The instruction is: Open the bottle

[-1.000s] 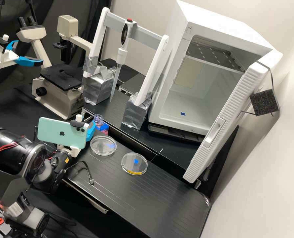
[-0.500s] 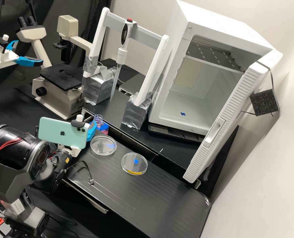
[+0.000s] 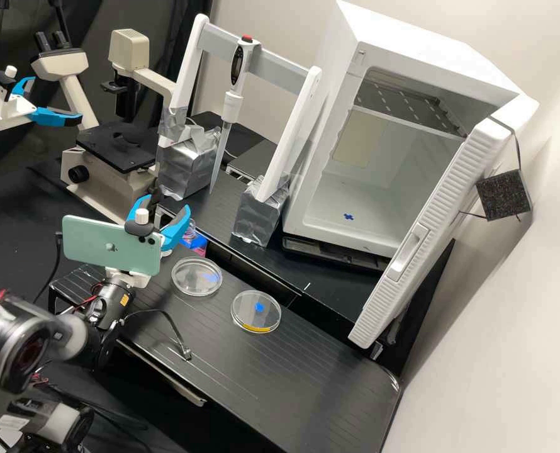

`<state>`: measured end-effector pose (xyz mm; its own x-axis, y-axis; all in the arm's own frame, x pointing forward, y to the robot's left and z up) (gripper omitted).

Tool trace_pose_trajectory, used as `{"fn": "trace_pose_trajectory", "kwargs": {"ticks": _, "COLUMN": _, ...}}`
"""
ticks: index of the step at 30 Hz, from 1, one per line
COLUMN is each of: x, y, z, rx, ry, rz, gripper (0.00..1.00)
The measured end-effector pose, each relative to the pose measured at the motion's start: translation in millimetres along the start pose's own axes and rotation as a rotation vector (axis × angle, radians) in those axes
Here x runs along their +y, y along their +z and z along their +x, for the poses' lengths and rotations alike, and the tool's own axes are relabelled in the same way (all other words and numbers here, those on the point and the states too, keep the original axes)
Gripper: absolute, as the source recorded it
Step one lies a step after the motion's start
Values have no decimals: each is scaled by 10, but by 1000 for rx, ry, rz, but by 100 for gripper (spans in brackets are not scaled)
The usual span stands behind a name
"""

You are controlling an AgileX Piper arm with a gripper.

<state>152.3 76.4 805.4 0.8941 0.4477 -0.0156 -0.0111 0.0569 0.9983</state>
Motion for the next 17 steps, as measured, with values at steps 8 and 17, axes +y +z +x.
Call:
{"fn": "trace_pose_trajectory", "kwargs": {"ticks": 8, "x": 286, "y": 23, "z": -95, "rx": -62, "ry": 221, "rz": 44, "gripper": 100}}
{"fn": "trace_pose_trajectory", "kwargs": {"ticks": 17, "x": 263, "y": 216, "z": 32, "rx": -153, "ry": 193, "rz": 116, "gripper": 100}}
